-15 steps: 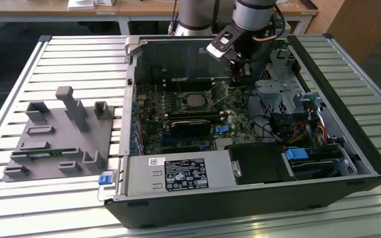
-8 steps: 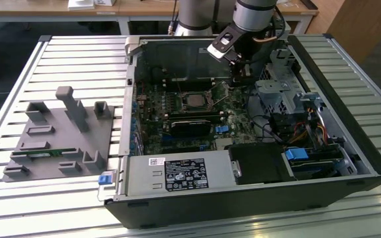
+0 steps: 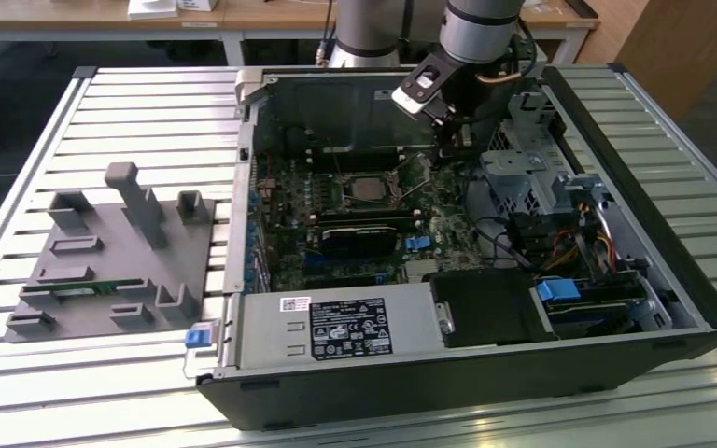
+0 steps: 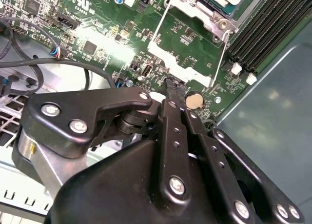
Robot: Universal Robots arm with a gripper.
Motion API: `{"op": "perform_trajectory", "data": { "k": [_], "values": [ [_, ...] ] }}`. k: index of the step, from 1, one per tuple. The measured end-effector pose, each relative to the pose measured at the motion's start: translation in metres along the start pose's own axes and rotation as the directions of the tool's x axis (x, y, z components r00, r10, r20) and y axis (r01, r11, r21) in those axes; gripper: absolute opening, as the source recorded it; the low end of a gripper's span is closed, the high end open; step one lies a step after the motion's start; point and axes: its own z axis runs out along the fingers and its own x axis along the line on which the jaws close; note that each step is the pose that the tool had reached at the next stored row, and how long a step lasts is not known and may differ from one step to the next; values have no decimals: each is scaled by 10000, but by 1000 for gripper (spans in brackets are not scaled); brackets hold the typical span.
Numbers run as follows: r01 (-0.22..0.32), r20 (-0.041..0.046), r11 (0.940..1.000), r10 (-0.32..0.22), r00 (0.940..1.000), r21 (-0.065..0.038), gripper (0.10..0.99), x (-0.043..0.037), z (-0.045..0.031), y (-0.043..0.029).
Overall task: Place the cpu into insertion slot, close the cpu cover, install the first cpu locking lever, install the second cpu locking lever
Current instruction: 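Close the cpu cover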
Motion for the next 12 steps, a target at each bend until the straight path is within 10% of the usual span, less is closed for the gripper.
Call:
{"op": "perform_trajectory", "data": {
  "k": [12],
  "values": [
    [0,-1,10000,0,10000,11,106,1,28,-68]
  ]
}}
